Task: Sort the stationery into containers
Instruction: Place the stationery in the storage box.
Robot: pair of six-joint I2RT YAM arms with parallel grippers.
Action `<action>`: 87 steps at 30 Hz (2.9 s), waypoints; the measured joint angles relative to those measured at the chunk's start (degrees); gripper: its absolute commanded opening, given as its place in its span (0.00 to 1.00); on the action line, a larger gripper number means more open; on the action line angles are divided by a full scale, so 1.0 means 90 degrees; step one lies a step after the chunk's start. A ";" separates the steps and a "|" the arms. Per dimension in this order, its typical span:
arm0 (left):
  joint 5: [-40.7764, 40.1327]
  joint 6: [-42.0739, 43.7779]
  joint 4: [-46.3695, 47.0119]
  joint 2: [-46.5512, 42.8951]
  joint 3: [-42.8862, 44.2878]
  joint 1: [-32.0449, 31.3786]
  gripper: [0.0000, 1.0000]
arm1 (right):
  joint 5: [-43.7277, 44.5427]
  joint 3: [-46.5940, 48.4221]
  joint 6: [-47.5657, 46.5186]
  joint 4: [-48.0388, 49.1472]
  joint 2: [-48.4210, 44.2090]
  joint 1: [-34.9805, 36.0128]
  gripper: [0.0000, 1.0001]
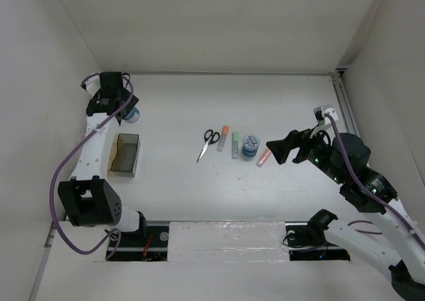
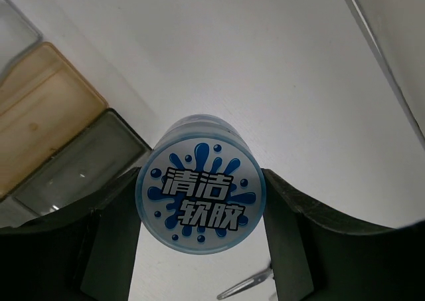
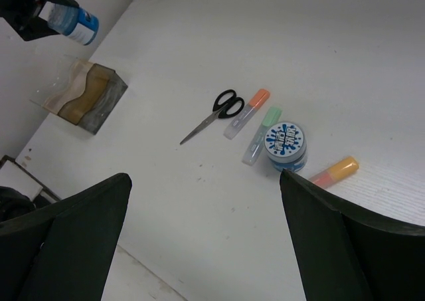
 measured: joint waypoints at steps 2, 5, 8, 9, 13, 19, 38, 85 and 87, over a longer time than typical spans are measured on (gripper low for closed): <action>0.0085 0.0010 -0.0041 0.0000 0.0000 0.0374 0.00 | -0.0027 0.0002 -0.0034 -0.0002 0.0015 0.0000 1.00; 0.0141 0.0017 -0.0087 -0.0002 -0.0002 0.0947 0.00 | -0.0063 0.0080 -0.0080 -0.0041 0.0049 0.0000 1.00; 0.0010 0.0007 -0.0104 -0.0002 -0.0019 0.1256 0.00 | -0.0114 0.0153 -0.0121 -0.0070 0.0075 0.0000 1.00; -0.0051 -0.0005 -0.0129 -0.0002 -0.0022 0.1263 0.00 | -0.0136 0.0168 -0.0136 -0.0068 0.0075 0.0000 1.00; -0.0367 -0.0168 -0.0148 -0.0002 -0.0151 0.1209 0.00 | -0.0318 0.0177 -0.0136 -0.0068 0.0073 0.0000 1.00; -0.0687 -0.0440 -0.0211 0.0100 -0.0396 0.1226 0.00 | -0.0495 0.0177 -0.0134 -0.0073 0.0070 0.0000 1.00; -0.0903 -0.0576 -0.0177 0.0253 -0.0799 0.1892 0.00 | -0.0673 0.0180 -0.0005 -0.0107 0.0090 0.0000 1.00; -0.0668 -0.0712 0.0372 0.1258 -0.1049 0.1617 0.88 | -0.0923 0.0180 0.0104 -0.0090 0.0112 0.0000 1.00; -0.0697 -0.0729 0.0359 0.1258 -0.1049 0.1622 0.89 | -0.0925 0.0180 0.0104 -0.0090 0.0102 0.0000 1.00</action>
